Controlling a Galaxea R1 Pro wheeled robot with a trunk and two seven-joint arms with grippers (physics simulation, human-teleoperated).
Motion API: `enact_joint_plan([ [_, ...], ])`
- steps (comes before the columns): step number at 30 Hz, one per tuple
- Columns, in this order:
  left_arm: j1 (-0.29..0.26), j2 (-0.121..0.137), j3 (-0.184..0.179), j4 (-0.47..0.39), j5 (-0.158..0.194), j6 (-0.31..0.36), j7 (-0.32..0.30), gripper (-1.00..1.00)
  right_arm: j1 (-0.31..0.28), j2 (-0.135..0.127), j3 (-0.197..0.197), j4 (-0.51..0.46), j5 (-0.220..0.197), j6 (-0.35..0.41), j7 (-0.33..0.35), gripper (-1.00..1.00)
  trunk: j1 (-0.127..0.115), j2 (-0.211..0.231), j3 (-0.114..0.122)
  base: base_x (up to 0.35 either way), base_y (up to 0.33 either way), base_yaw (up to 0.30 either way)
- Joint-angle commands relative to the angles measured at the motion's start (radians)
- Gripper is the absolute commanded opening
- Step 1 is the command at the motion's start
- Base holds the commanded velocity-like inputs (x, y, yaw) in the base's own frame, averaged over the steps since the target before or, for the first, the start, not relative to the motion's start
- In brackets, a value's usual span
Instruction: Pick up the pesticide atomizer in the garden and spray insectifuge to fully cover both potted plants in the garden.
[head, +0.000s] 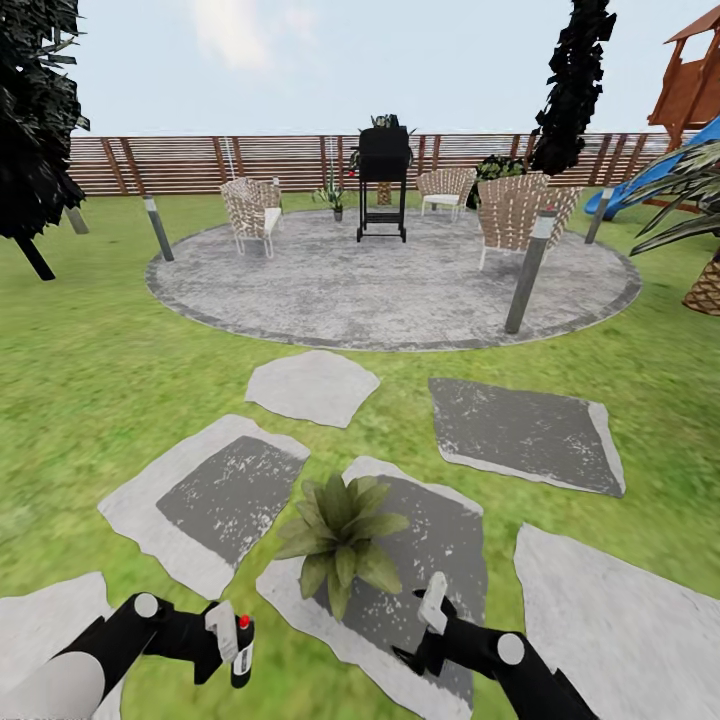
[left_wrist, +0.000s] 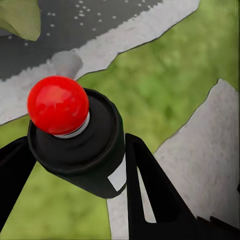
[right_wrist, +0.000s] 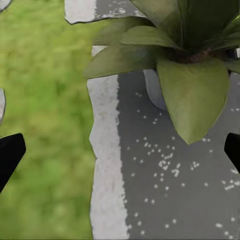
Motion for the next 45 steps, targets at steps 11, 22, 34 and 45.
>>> enact_joint_plan([
  [11, -0.001, -0.047, -0.013, -0.003, -0.052, -0.006, -0.012, -1.00, -0.003, 0.028, -0.001, -0.049, 0.009, -0.003, 0.121, 1.00, 0.000, 0.000, -0.001, 0.000, 0.000, 0.000],
  [22, 0.000, -0.057, -0.014, -0.044, -0.055, -0.005, -0.078, -1.00, -0.003, 0.040, -0.001, -0.060, 0.007, -0.004, 0.135, 1.00, 0.000, 0.000, -0.001, -0.049, 0.000, 0.000],
  [34, -0.001, -0.060, -0.013, -0.055, -0.053, -0.003, -0.084, -1.00, -0.003, 0.041, 0.020, -0.080, 0.007, -0.003, 0.142, -1.00, 0.000, 0.000, -0.001, -0.341, 0.000, 0.000],
  [45, 0.003, -0.071, -0.013, -0.055, -0.057, -0.007, -0.077, -1.00, -0.003, 0.080, 0.075, -0.096, 0.006, 0.002, 0.145, -1.00, 0.000, 0.000, -0.001, -0.109, 0.000, 0.000],
])
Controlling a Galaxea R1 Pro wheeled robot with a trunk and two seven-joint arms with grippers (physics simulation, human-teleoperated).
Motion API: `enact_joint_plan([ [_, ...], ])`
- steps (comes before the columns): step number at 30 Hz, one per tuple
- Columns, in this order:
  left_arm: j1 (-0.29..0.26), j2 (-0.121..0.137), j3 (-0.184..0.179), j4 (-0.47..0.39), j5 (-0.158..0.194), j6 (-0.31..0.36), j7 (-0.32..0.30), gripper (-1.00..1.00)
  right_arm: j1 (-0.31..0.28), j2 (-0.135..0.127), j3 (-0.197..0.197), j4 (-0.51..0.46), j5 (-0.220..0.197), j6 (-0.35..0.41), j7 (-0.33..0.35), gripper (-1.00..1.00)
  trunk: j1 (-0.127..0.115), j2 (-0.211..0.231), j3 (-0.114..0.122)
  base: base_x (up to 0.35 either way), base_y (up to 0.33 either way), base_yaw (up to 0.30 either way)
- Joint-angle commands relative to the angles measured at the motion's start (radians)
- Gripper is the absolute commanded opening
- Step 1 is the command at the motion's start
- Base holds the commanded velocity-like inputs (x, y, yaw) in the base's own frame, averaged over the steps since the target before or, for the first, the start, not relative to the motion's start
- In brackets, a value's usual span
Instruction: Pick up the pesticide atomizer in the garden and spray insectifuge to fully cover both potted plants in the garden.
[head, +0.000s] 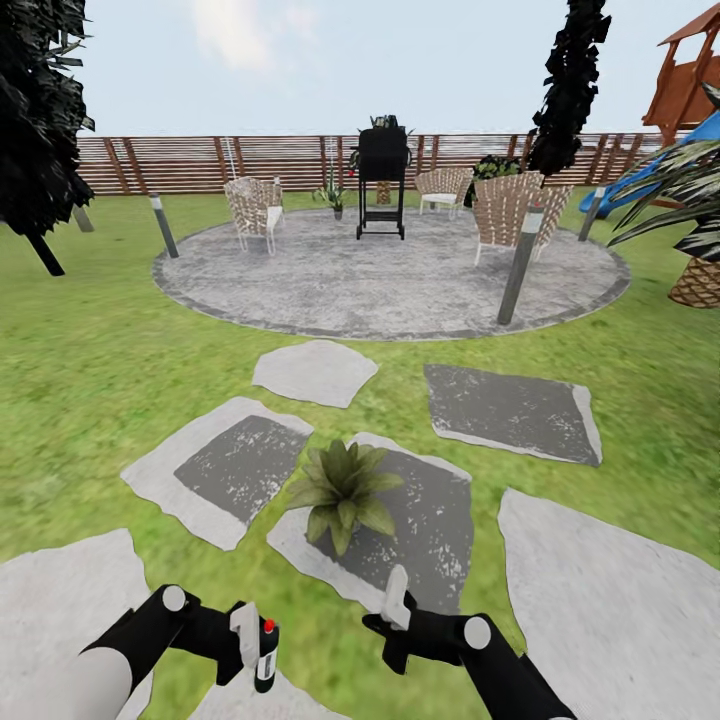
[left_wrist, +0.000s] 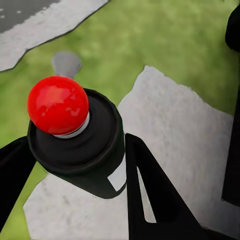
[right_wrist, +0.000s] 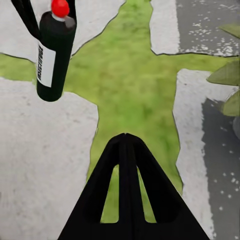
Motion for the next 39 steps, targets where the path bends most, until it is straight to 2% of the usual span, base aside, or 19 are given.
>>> enact_joint_plan([
  [1, 0.001, -0.004, 0.002, -0.001, -0.008, -0.007, -0.002, -1.00, 0.000, 0.006, -0.001, -0.001, 0.009, -0.004, 0.000, -1.00, 0.000, 0.000, -0.001, -0.002, 0.000, 0.000],
  [5, 0.003, -0.018, -0.025, -0.002, -0.007, -0.011, 0.004, -1.00, 0.000, 0.028, 0.000, -0.002, 0.011, -0.002, 0.001, -1.00, 0.000, 0.000, -0.001, 0.000, 0.000, 0.000],
  [9, 0.003, -0.039, -0.035, -0.002, -0.009, -0.011, 0.009, -1.00, 0.000, 0.033, 0.000, -0.002, 0.011, -0.002, 0.001, -1.00, 0.000, 0.000, -0.001, 0.000, 0.000, 0.000],
  [13, 0.003, -0.058, -0.037, -0.004, -0.008, -0.014, 0.029, -1.00, 0.000, 0.034, 0.000, -0.003, 0.010, -0.002, 0.001, -1.00, 0.000, 0.000, -0.001, 0.000, 0.000, 0.000],
  [15, 0.004, -0.062, -0.037, -0.003, -0.007, -0.017, 0.052, -1.00, 0.000, 0.034, 0.000, -0.003, 0.010, -0.002, 0.000, -1.00, 0.000, 0.000, -0.001, 0.000, 0.000, 0.000],
  [19, 0.005, -0.066, -0.039, -0.003, -0.006, -0.019, 0.059, -1.00, 0.000, 0.034, 0.000, -0.002, 0.010, -0.002, 0.000, -1.00, 0.000, 0.000, -0.001, 0.000, 0.000, 0.000],
  [25, 0.005, -0.104, -0.064, -0.003, -0.005, -0.021, 0.060, -1.00, 0.000, 0.034, 0.000, -0.002, 0.009, -0.002, 0.000, -1.00, 0.000, 0.000, -0.001, 0.000, 0.000, 0.000],
  [32, 0.004, -0.141, -0.068, -0.004, -0.005, -0.021, 0.060, -1.00, 0.000, 0.034, 0.000, -0.002, 0.009, -0.002, -0.001, -1.00, 0.000, 0.000, -0.001, 0.000, 0.000, 0.000],
  [39, -0.001, -0.168, -0.068, -0.004, -0.004, -0.021, 0.061, -1.00, 0.000, 0.034, 0.000, -0.002, 0.009, -0.002, -0.001, -1.00, 0.000, 0.000, -0.001, 0.000, 0.000, 0.000],
])
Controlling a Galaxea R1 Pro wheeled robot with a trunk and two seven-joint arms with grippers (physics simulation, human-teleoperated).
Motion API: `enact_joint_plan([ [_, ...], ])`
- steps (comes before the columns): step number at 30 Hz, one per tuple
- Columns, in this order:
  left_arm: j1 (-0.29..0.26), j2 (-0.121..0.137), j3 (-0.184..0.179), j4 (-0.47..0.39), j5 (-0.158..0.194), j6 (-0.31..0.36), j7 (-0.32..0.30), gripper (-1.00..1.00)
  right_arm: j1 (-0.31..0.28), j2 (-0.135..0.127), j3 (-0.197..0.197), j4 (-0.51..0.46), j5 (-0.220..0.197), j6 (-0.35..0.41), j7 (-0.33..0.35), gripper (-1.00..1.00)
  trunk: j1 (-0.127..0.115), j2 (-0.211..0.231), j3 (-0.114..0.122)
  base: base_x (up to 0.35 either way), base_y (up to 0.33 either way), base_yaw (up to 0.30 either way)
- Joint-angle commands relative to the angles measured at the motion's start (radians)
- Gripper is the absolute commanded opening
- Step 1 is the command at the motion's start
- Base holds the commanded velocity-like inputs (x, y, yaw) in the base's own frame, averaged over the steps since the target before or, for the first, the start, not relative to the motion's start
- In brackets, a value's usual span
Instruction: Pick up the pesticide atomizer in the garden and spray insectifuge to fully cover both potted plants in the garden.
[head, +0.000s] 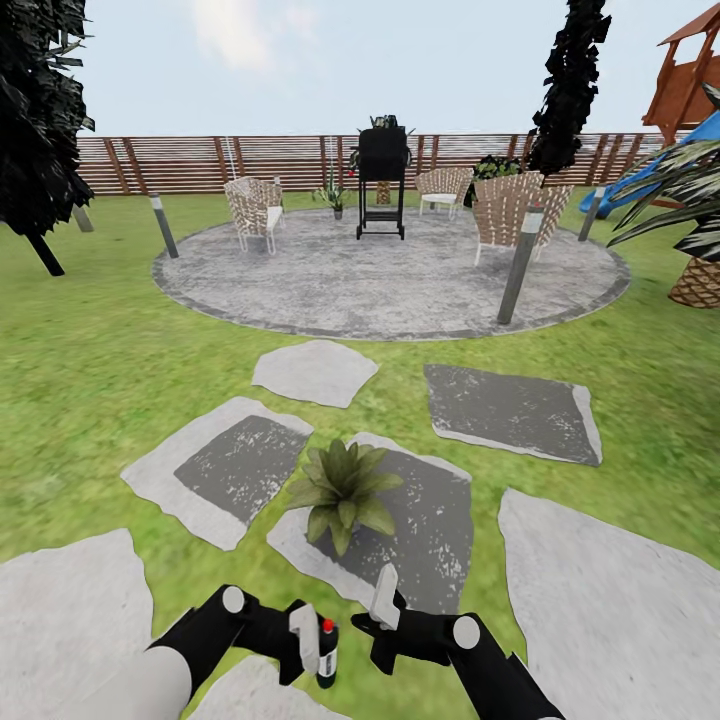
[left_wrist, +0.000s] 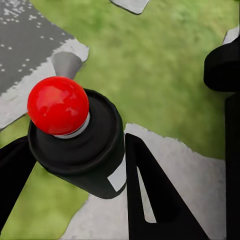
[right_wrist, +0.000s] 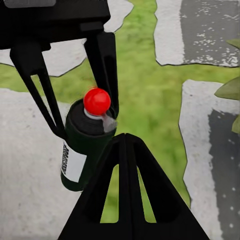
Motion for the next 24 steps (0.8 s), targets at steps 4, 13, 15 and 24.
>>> enact_joint_plan([
  [4, -0.001, -0.006, 0.004, -0.019, -0.005, -0.004, -0.001, -1.00, 0.000, 0.000, -0.001, 0.000, 0.009, -0.006, 0.000, -1.00, 0.000, 0.000, -0.001, 0.000, 0.000, 0.000],
  [13, 0.003, -0.020, 0.005, -0.037, -0.002, -0.004, -0.002, -1.00, 0.000, 0.000, -0.001, -0.001, 0.009, -0.006, 0.000, -1.00, 0.000, 0.000, -0.001, 0.000, 0.000, 0.000],
  [15, 0.005, -0.023, 0.005, -0.037, -0.002, -0.004, -0.002, -1.00, 0.000, 0.000, -0.001, -0.002, 0.009, -0.006, 0.000, -1.00, 0.000, 0.000, -0.001, 0.000, 0.000, 0.000],
  [24, 0.008, -0.027, 0.004, -0.036, -0.004, -0.005, -0.002, -1.00, 0.000, 0.000, -0.001, -0.002, 0.009, -0.006, 0.000, -1.00, 0.000, 0.000, -0.001, 0.000, 0.000, 0.000],
])
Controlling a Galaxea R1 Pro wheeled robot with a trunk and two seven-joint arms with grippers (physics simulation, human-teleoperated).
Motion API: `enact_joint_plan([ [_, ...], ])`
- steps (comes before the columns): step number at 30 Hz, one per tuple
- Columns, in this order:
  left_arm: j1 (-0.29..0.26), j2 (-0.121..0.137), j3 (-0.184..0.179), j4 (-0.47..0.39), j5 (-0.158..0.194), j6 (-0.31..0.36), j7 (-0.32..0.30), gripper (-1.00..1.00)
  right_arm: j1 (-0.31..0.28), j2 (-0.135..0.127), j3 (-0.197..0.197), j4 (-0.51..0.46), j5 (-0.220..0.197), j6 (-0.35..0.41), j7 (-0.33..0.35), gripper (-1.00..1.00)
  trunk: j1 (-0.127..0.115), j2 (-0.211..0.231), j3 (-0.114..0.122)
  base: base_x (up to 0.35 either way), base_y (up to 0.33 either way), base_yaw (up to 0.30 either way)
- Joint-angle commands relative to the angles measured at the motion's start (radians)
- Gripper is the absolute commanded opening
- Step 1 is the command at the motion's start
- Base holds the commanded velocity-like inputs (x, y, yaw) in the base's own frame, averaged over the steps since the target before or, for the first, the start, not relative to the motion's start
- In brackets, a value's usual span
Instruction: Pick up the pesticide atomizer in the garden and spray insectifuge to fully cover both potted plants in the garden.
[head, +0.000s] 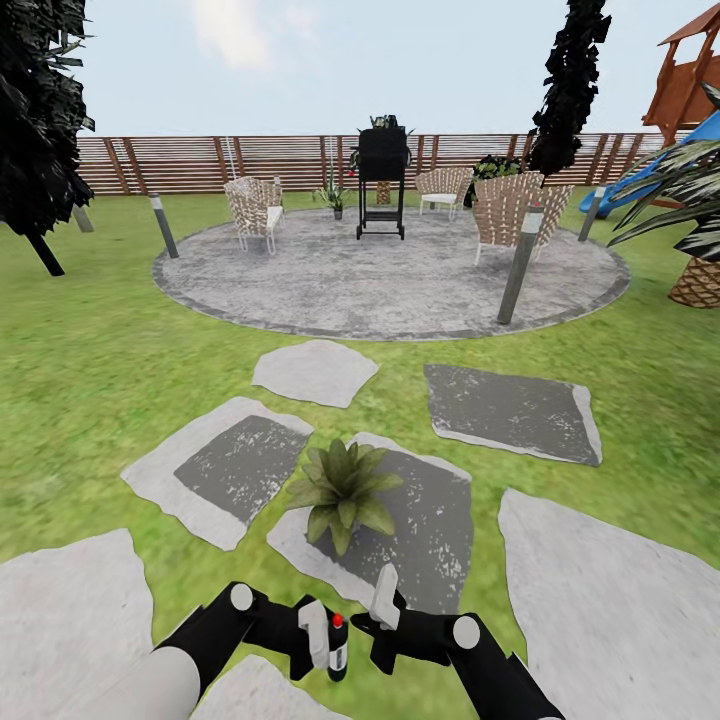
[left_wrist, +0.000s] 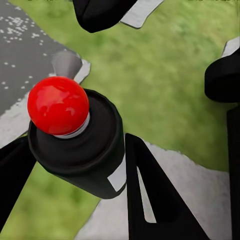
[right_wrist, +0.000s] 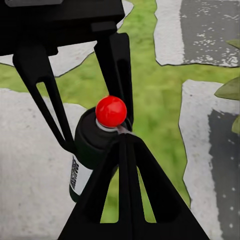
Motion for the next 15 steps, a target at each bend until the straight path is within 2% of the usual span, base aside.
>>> enact_joint_plan([
  [1, -0.001, -0.001, 0.001, -0.001, -0.006, -0.006, -0.002, -1.00, 0.000, 0.000, -0.001, -0.001, 0.009, -0.006, 0.000, -1.00, 0.000, 0.000, -0.001, 0.000, 0.000, 0.000],
  [15, -0.001, -0.017, 0.001, -0.001, -0.006, -0.009, -0.002, -1.00, 0.000, 0.000, -0.001, -0.002, 0.009, -0.006, 0.000, -1.00, 0.000, 0.000, -0.001, 0.000, 0.000, 0.000],
])
